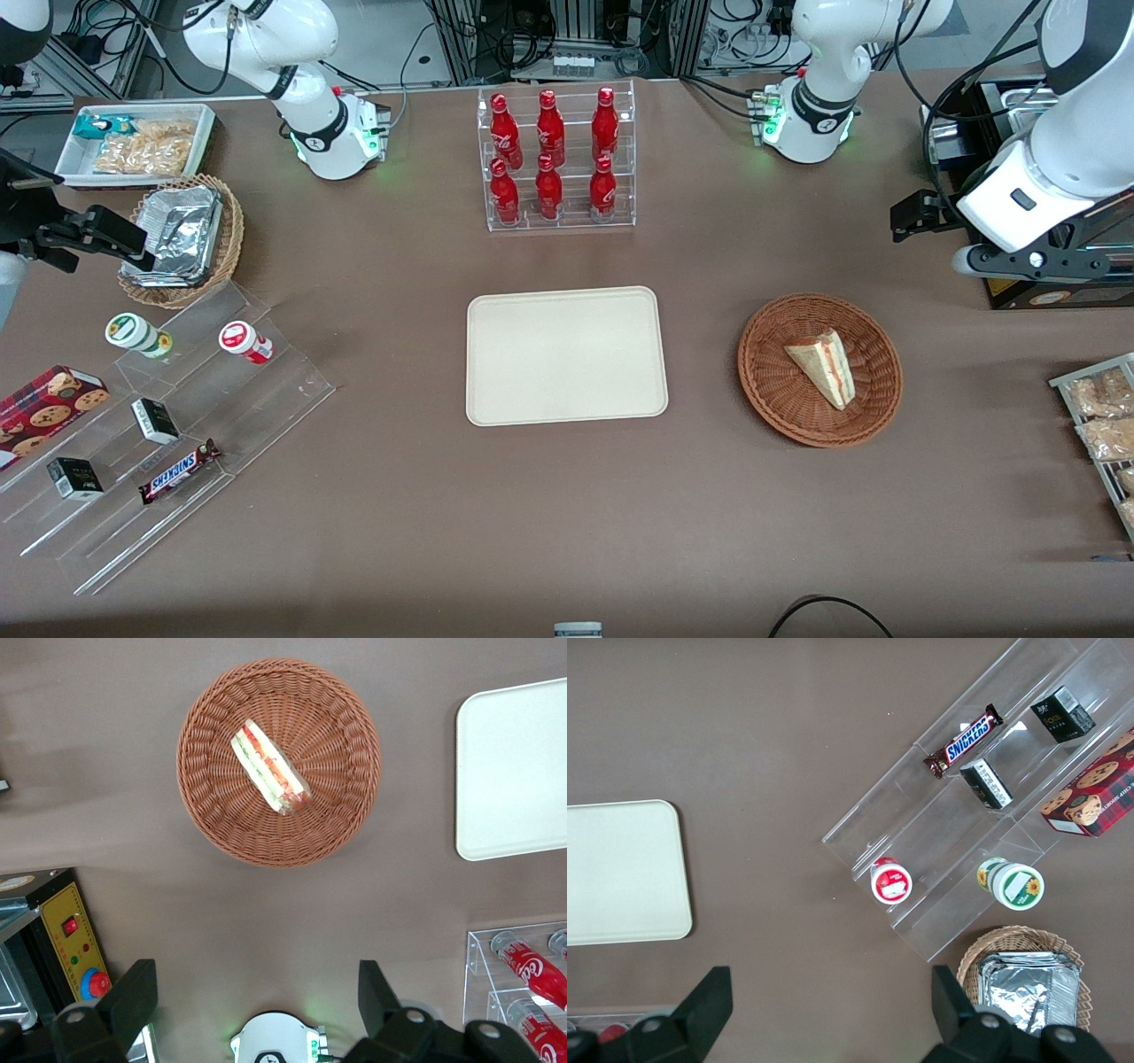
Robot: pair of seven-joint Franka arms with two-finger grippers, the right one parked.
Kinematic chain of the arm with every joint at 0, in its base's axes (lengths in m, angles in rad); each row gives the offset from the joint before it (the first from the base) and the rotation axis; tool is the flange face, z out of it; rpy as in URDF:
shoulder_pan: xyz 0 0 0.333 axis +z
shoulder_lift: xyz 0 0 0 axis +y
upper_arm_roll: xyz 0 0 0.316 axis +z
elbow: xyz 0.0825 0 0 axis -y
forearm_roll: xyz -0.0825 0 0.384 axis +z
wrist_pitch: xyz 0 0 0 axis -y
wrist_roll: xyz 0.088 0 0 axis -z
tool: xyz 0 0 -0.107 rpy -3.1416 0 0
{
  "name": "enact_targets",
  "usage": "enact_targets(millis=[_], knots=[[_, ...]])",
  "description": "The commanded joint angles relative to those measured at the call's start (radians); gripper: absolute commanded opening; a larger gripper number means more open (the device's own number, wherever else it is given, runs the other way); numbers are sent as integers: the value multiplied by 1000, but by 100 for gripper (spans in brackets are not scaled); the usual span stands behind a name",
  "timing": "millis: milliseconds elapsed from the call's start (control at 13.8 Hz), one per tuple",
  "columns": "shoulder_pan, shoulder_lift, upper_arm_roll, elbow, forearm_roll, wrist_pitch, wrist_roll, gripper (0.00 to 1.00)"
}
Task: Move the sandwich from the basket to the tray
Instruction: 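Move the left gripper over the wrapped sandwich in the wicker basket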
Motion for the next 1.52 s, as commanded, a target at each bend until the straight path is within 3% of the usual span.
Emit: enact_targets(millis=[0, 290, 1087, 1449], knots=[[3, -10, 4, -16, -7, 7, 31, 100], [2, 24, 4, -71, -2, 48, 27, 100], [2, 24, 4, -514, -2, 603, 24, 100], [2, 24, 4, -626, -2, 789, -180, 100]])
